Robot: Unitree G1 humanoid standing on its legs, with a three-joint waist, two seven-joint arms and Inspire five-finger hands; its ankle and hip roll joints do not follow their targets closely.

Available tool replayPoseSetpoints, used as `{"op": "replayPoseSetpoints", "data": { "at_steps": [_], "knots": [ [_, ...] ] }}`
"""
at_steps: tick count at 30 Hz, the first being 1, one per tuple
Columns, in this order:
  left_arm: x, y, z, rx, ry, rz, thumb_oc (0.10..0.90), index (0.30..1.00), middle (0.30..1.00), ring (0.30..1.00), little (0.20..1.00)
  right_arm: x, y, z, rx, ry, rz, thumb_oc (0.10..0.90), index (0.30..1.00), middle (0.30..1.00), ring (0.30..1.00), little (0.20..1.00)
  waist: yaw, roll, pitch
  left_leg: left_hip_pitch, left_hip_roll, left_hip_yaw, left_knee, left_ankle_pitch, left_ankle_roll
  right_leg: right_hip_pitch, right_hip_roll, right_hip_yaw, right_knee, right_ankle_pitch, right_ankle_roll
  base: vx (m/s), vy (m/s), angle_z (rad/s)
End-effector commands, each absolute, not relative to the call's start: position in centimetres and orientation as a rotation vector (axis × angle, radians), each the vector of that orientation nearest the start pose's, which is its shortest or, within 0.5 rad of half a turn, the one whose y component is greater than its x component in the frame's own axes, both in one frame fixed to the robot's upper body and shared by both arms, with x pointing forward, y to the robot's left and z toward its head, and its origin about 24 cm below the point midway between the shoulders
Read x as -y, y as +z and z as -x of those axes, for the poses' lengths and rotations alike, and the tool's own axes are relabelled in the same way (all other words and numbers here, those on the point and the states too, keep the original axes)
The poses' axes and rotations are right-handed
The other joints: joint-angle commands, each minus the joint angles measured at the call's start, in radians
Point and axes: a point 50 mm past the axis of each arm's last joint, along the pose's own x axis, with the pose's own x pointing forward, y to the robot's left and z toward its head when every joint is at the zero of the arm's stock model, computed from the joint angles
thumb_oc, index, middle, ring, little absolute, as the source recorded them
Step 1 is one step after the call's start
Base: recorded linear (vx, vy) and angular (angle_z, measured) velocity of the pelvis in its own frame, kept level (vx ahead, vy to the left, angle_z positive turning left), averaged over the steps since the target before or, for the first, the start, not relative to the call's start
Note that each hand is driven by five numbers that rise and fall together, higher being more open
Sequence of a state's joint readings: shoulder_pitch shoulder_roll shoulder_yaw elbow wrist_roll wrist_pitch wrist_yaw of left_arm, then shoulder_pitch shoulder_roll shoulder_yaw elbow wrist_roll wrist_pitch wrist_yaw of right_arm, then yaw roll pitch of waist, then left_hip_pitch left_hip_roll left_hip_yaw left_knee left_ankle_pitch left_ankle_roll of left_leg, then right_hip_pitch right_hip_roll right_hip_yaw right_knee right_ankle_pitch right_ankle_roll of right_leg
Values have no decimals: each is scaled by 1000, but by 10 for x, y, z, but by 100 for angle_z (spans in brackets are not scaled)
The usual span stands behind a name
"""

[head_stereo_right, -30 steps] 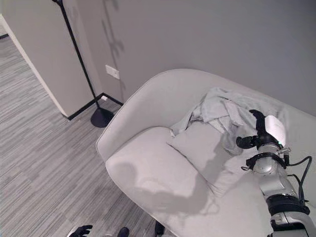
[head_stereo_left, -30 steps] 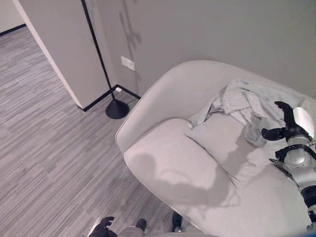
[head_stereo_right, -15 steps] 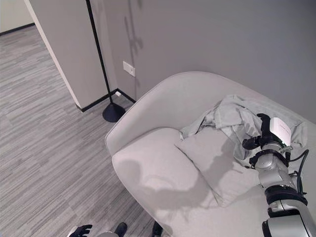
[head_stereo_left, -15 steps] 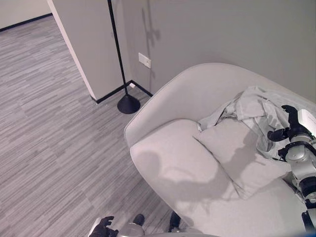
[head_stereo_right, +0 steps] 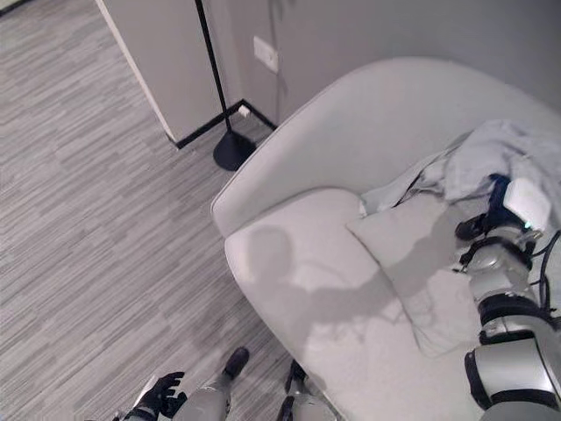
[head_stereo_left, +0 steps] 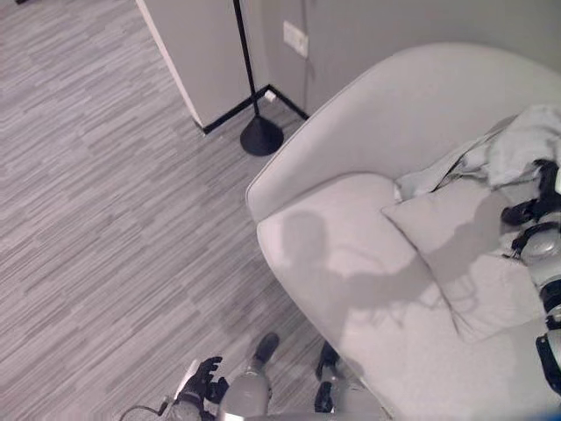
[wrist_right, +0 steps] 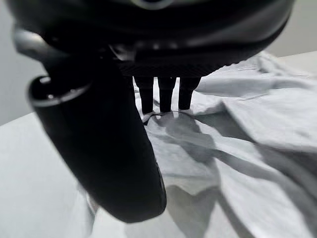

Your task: Hang the clothes on the sofa on the clothes rack.

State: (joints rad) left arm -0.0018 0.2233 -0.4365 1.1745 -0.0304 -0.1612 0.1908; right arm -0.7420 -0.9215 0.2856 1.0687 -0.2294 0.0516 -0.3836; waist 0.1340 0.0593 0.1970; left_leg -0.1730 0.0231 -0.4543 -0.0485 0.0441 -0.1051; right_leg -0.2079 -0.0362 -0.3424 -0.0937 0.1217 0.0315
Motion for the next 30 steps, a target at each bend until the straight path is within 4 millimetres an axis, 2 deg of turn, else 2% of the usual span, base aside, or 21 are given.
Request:
{"op": "replayPoseSetpoints", "data": {
  "at_steps": [1, 3, 4, 5, 8, 12, 16, 22, 24, 28, 29, 30],
  "knots": [
    [-196, -153, -120, -918, -156, -558, 800, 900, 900, 900, 900, 423, 225, -304, -75, -905, 1344, 800, 900, 900, 900, 900, 7, -72, -1, 15, -11, 102, -39, 14, 5, 80, -29, 32, 6, -61, 73, 0, 0, 0],
    [-194, -152, -121, -893, -178, -573, 800, 900, 900, 900, 900, 428, 221, -301, -128, -899, 1399, 800, 900, 900, 900, 900, 8, -64, 5, 2, -12, 106, -39, 19, 3, 68, -31, 30, 6, -60, 74, 0, 0, 0],
    [-194, -151, -122, -881, -184, -582, 800, 900, 900, 900, 900, 434, 219, -297, -168, -914, 1399, 657, 686, 686, 686, 686, 10, -56, 9, -8, -12, 116, -39, 18, -2, 61, -31, 30, 6, -63, 73, 0, 0, 0],
    [-193, -150, -123, -874, -183, -581, 800, 900, 900, 900, 900, 435, 221, -296, -172, -927, 1400, 400, 300, 300, 300, 300, 10, -53, 11, -14, -13, 119, -39, 22, -4, 57, -33, 29, 6, -62, 74, 0, 0, 0],
    [-190, -150, -125, -864, -192, -590, 800, 900, 900, 900, 900, 438, 219, -294, -190, -933, 1409, 400, 300, 300, 300, 300, 3, -44, 14, -31, -19, 127, -39, 37, -7, 47, -42, 21, 6, -58, 78, 4, -1, 2],
    [-183, -151, -126, -852, -224, -608, 800, 900, 900, 900, 900, 438, 212, -293, -206, -922, 1433, 400, 300, 300, 300, 300, 4, -37, 15, -24, -16, 128, -39, 30, -9, 54, -38, 23, 6, -67, 76, 20, -6, 4],
    [-183, -150, -128, -842, -220, -624, 800, 900, 900, 900, 900, 434, 209, -297, -179, -923, 1356, 400, 300, 300, 300, 300, -15, -41, 8, -12, -21, 133, -39, 28, -2, 62, -42, 34, 6, -63, 77, 0, 0, 0],
    [-185, -149, -131, -834, -194, -625, 800, 900, 900, 900, 900, 415, 217, -306, -17, -900, 1269, 400, 300, 300, 300, 300, -42, -48, -4, 13, -18, 142, -39, 13, 5, 82, -43, 43, 6, -67, 77, 13, 5, -2],
    [-185, -149, -130, -835, -199, -629, 800, 900, 900, 900, 900, 411, 217, -307, 38, -911, 1171, 400, 300, 300, 300, 300, -48, -51, -8, 24, -16, 146, -39, 6, 9, 90, -43, 47, 6, -68, 76, 0, 0, 0],
    [-187, -152, -125, -864, -196, -629, 800, 900, 900, 900, 900, 398, 210, -313, 152, -916, 804, 400, 300, 300, 300, 300, -45, -59, -22, 54, -11, 157, -39, -9, 15, 116, -42, 57, 6, -73, 74, 23, 3, -3],
    [-187, -152, -125, -864, -196, -629, 800, 900, 900, 900, 900, 398, 210, -313, 152, -916, 804, 400, 300, 300, 300, 300, -45, -59, -22, 54, -11, 157, -39, -9, 15, 116, -42, 57, 6, -73, 74, 13, 23, -8],
    [-189, -152, -124, -874, -184, -624, 800, 900, 900, 900, 900, 390, 209, -317, 194, -892, 718, 400, 300, 300, 300, 300, -43, -64, -27, 63, -9, 161, -39, -12, 17, 123, -42, 60, 6, -75, 73, 18, 11, -6]
  ]
}}
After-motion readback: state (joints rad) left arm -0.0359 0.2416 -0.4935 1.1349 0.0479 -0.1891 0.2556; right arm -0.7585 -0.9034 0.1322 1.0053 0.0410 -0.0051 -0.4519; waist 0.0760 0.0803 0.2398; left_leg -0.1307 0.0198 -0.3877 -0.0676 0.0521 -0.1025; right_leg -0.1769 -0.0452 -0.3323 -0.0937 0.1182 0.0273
